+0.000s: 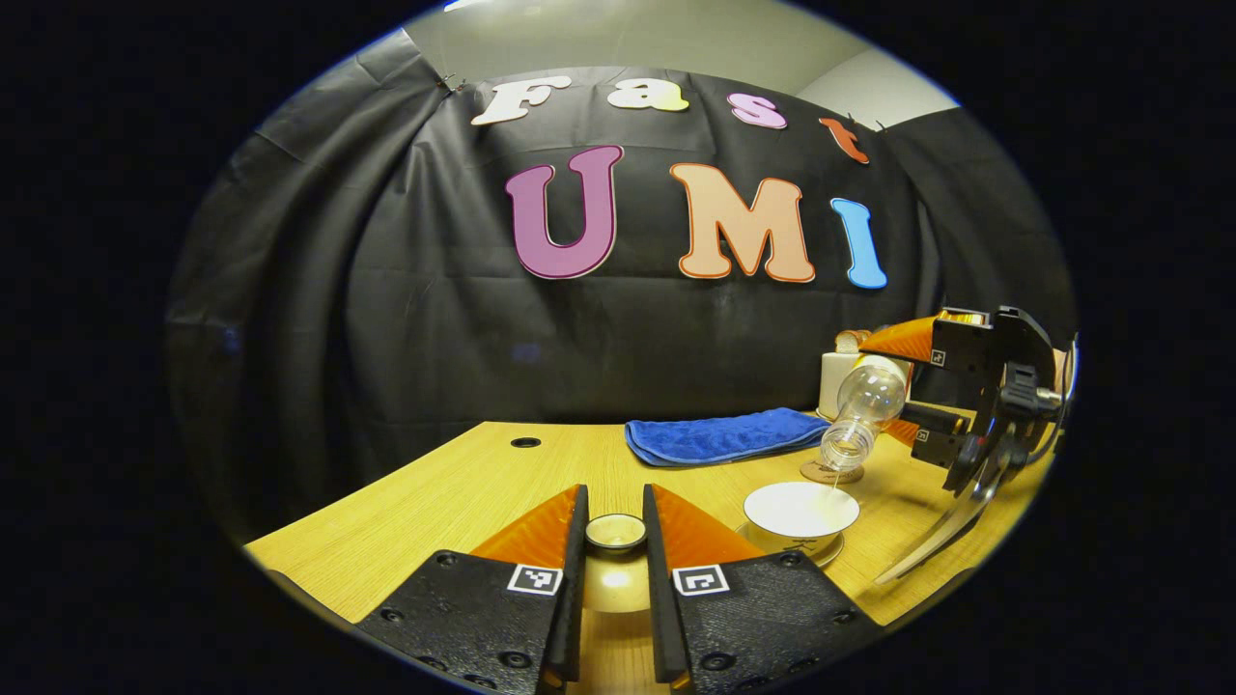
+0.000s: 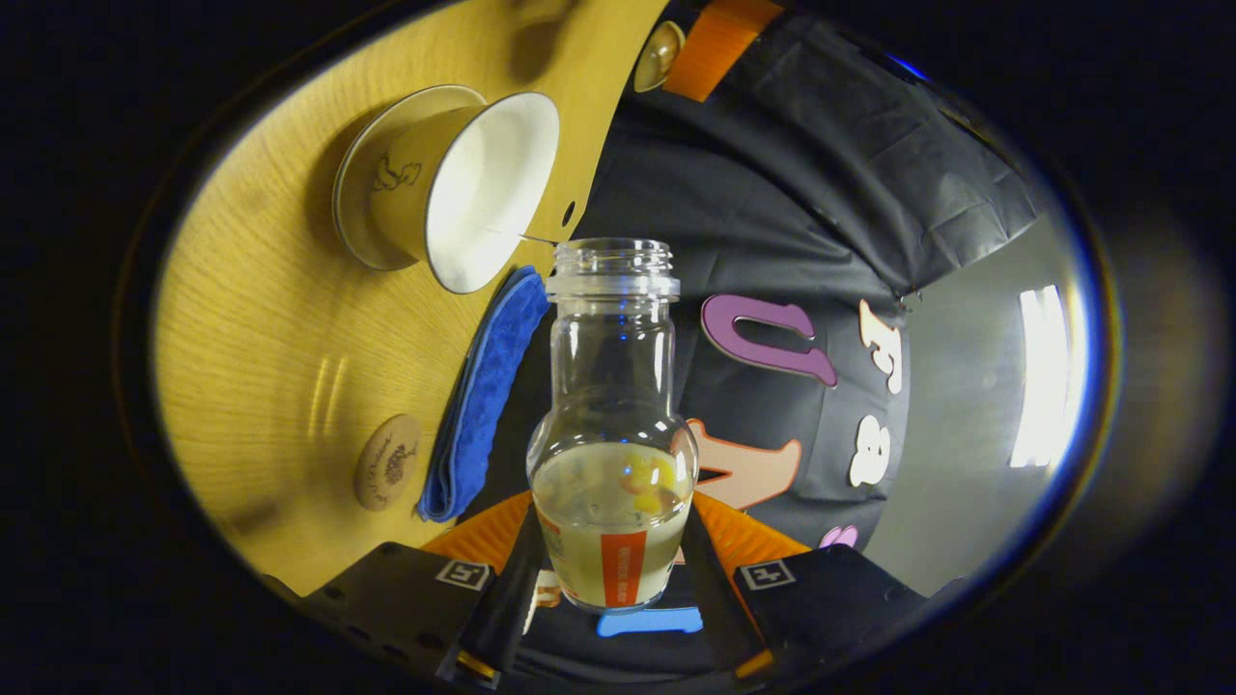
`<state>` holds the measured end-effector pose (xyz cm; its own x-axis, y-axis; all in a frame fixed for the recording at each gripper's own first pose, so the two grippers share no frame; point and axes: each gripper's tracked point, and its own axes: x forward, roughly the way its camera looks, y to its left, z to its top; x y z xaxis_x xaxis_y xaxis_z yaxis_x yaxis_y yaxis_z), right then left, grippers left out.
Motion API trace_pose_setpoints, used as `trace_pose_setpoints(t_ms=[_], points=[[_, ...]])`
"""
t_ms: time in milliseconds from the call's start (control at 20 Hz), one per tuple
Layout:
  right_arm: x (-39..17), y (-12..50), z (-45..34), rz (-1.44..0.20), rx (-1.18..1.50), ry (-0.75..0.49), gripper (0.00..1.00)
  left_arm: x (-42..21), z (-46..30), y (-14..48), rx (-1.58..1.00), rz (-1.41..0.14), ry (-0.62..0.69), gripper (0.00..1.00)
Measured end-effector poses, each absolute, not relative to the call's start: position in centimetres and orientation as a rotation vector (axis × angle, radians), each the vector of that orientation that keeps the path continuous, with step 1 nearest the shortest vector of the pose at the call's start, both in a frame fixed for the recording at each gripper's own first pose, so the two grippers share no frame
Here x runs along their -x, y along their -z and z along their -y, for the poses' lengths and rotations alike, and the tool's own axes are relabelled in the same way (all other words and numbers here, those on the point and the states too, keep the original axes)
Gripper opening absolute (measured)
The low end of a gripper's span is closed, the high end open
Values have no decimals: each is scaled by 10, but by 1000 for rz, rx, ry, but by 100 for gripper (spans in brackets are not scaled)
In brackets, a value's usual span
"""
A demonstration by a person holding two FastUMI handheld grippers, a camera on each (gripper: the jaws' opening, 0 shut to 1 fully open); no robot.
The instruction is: Open the teacup lid with one hand, grasp the water bottle and pour water into the teacup with the other hand; after pouring, place the water bottle on the coaster and then close the teacup lid.
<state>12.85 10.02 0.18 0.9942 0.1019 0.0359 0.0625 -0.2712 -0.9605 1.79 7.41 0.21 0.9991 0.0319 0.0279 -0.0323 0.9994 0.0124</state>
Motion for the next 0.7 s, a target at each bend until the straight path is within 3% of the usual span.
trace_pose_setpoints(t_ms=[250, 300, 700], points=[[-116, 37, -86, -142, 1271, -95, 81, -18, -74, -2, -13, 27, -32, 27], [-115, 38, -85, -165, 1184, -100, 76, -18, -74, -2, -13, 27, -32, 27], [-131, 37, -60, -247, 617, -10, 77, -18, -74, -2, -13, 27, -32, 27]])
